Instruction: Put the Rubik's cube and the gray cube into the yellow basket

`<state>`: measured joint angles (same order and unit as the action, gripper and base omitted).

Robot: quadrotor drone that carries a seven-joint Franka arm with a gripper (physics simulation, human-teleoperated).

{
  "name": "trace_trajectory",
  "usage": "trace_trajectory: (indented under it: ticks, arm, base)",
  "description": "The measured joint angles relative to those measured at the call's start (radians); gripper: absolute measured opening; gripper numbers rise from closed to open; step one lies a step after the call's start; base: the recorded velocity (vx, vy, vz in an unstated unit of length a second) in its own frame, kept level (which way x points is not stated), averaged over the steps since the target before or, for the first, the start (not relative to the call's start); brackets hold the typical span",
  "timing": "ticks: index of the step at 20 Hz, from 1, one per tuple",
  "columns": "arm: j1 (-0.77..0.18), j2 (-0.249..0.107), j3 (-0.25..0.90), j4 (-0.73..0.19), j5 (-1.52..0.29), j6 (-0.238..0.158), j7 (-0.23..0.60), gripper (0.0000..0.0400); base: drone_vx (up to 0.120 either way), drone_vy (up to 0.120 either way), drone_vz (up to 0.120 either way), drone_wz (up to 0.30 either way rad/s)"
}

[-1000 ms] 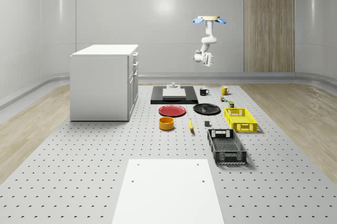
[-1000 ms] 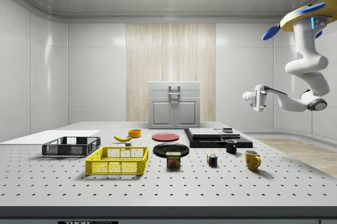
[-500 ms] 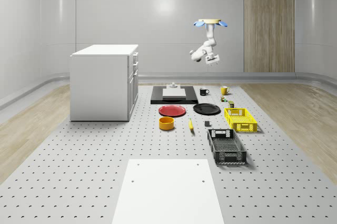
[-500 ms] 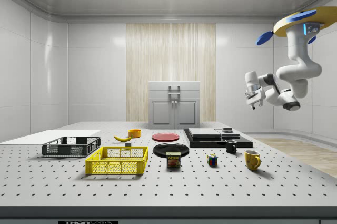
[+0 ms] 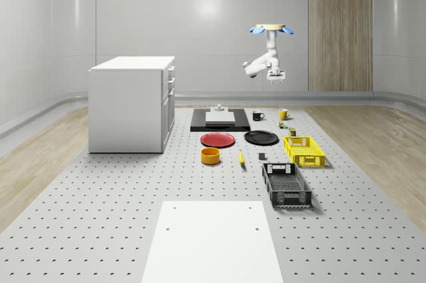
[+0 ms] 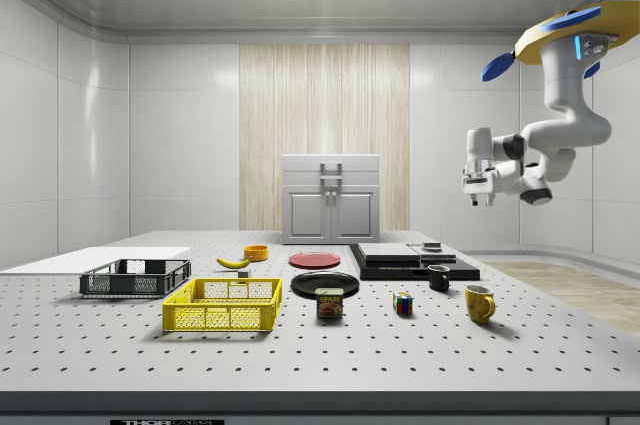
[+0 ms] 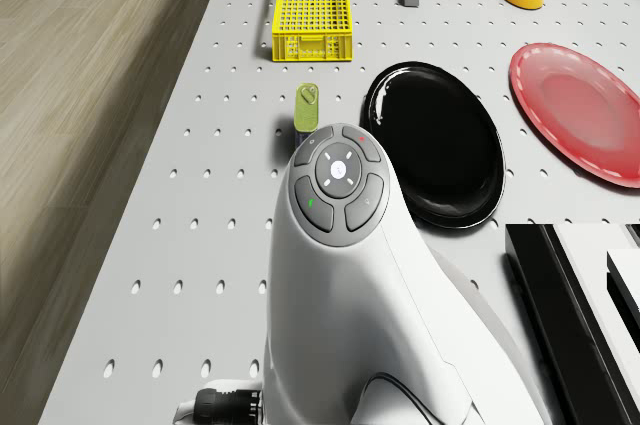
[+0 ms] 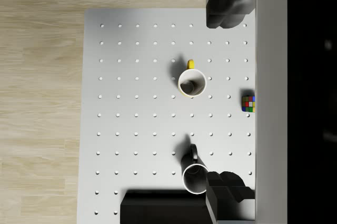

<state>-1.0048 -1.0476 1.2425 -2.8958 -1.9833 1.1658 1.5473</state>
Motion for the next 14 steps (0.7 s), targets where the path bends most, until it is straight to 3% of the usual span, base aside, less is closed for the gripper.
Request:
trace_trajectory:
  ticks: [8,10,14]
  arm:
    - [-0.041,-0.048,0.026,0.001,0.012,0.022,0.032,0.04]
    - [-0.047,-0.059,0.03,0.002,0.017,0.03,0.037,0.04]
    - [-0.057,-0.081,0.039,0.003,0.028,0.048,0.046,0.04]
  base:
    - [0.12,0.12,0.0,0.0]
    - [0.12,0.02,-0.02,0.0]
    - [0.12,0.0,-0.12,0.0]
